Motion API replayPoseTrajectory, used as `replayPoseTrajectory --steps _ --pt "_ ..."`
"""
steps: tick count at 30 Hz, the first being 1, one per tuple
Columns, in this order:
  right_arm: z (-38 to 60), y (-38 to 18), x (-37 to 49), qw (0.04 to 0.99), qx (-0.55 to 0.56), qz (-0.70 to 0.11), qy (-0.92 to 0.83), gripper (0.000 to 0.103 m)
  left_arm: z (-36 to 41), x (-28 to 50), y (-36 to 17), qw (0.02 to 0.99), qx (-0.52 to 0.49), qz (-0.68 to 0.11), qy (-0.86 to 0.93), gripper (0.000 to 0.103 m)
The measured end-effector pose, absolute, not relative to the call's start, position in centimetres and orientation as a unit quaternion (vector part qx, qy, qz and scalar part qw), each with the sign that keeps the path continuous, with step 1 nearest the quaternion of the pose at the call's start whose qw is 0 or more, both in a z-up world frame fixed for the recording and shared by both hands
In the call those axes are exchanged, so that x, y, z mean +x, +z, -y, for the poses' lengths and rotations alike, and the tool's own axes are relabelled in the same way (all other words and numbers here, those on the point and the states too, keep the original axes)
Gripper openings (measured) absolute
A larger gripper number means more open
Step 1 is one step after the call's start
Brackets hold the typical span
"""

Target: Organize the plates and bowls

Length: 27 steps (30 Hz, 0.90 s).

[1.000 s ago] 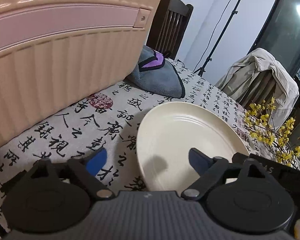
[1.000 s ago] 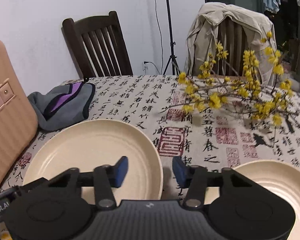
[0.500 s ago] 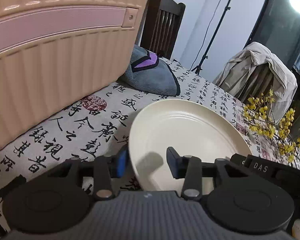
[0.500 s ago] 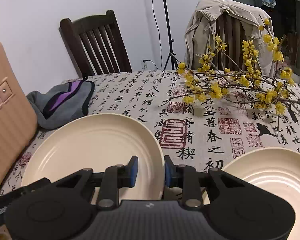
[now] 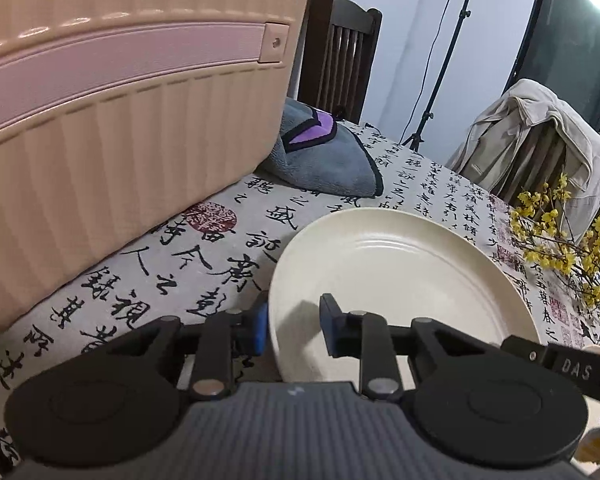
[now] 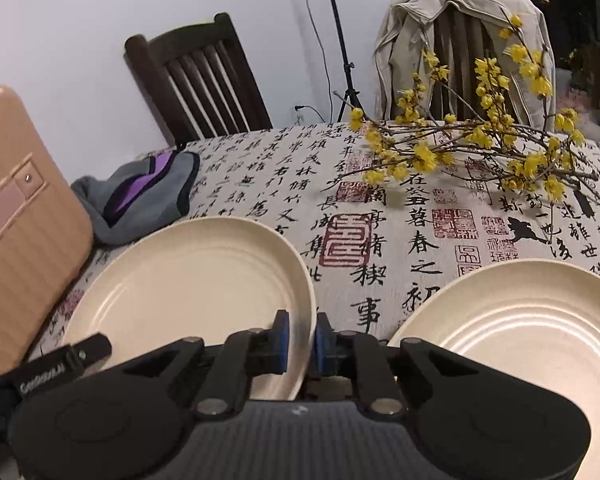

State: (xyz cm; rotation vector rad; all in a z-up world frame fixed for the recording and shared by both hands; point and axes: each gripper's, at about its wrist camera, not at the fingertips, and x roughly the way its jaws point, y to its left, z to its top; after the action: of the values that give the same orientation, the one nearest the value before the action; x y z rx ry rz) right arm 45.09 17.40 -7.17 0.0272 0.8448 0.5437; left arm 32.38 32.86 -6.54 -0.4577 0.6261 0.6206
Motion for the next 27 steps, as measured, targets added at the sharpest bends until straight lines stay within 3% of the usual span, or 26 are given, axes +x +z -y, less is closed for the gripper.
replayPoseTrajectory --steps 27 --pt "-18.5 -6.8 43.0 0.905 -0.052 -0.337 0.255 0.014 -33.3 31.9 -6.2 0.883 -0.234 -0.294 0.282 0.026"
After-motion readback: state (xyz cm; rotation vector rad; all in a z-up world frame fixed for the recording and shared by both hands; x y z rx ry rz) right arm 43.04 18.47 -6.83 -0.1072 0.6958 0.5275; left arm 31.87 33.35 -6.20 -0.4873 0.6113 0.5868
